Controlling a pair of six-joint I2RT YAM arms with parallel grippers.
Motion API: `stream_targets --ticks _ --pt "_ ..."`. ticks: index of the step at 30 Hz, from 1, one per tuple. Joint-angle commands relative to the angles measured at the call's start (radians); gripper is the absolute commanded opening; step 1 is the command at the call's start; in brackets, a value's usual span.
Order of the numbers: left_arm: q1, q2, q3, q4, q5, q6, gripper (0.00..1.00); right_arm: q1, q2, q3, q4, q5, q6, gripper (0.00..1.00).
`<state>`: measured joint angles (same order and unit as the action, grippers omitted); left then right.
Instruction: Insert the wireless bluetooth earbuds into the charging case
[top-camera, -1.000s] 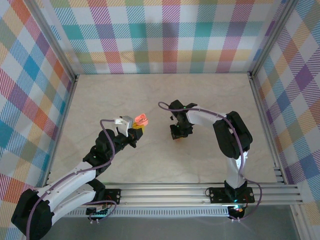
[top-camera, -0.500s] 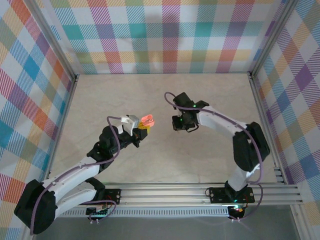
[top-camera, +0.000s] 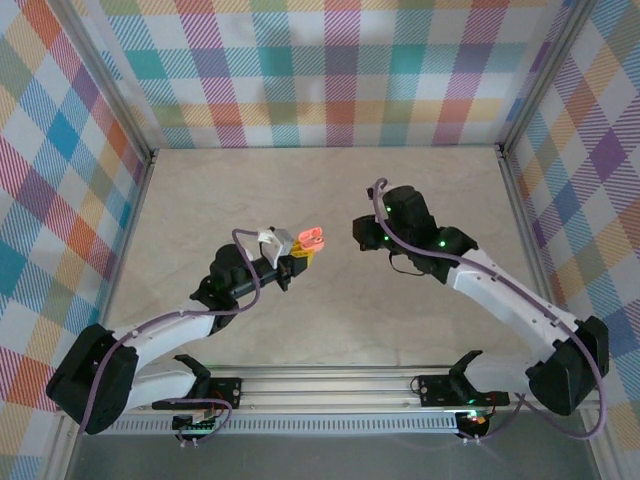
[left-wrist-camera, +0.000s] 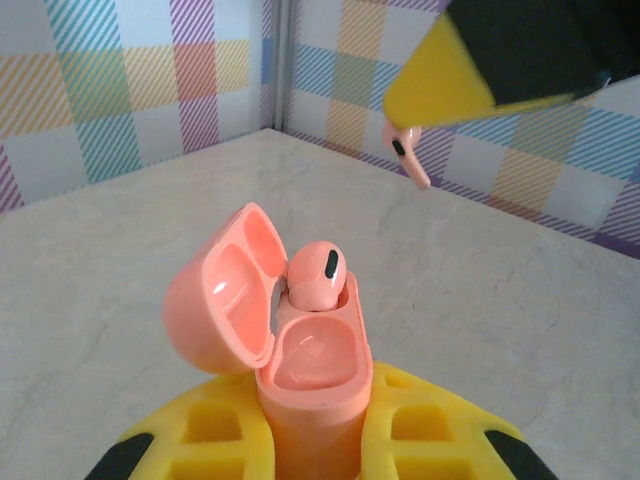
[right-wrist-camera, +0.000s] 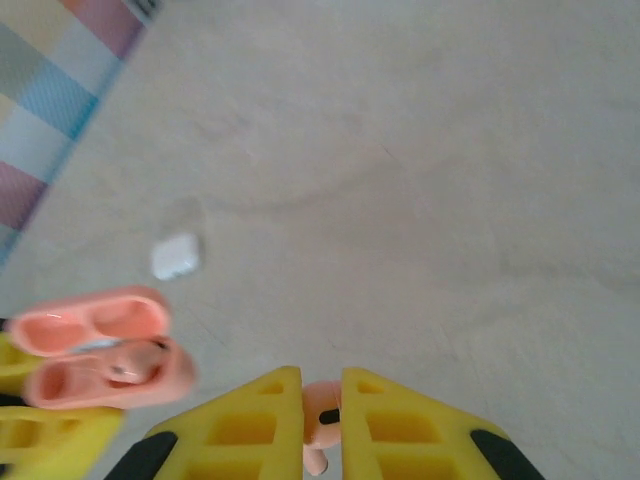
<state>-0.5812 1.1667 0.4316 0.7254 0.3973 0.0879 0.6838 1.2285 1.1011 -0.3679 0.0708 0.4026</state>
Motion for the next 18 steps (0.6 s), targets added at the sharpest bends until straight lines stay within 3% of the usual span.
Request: stream_targets --ticks 1,6,11,15,18 --pt "-0.015 0.011 0.055 0.121 0.011 0.077 0.00 0.026 -0.029 -0.012 0.168 -0.011 -0.043 0.10" --pt "-0.046 0.040 0.096 0.150 -0.040 0.155 0.00 0.046 -0.056 -0.019 0.286 -0.054 -0.067 0.10" --pt "-0.049 0.095 0.135 0.184 -0.065 0.147 0.00 0.053 -0.044 -0.014 0.375 -0.088 -0.067 0.10" --pt "-0.049 0.147 0.168 0.101 -0.130 0.155 0.00 0.048 0.015 0.048 0.175 0.085 0.001 0.15" --pt "-0.043 0.173 0.151 0.107 -0.170 0.122 0.00 0.022 0.037 0.037 0.085 0.104 0.061 0.18"
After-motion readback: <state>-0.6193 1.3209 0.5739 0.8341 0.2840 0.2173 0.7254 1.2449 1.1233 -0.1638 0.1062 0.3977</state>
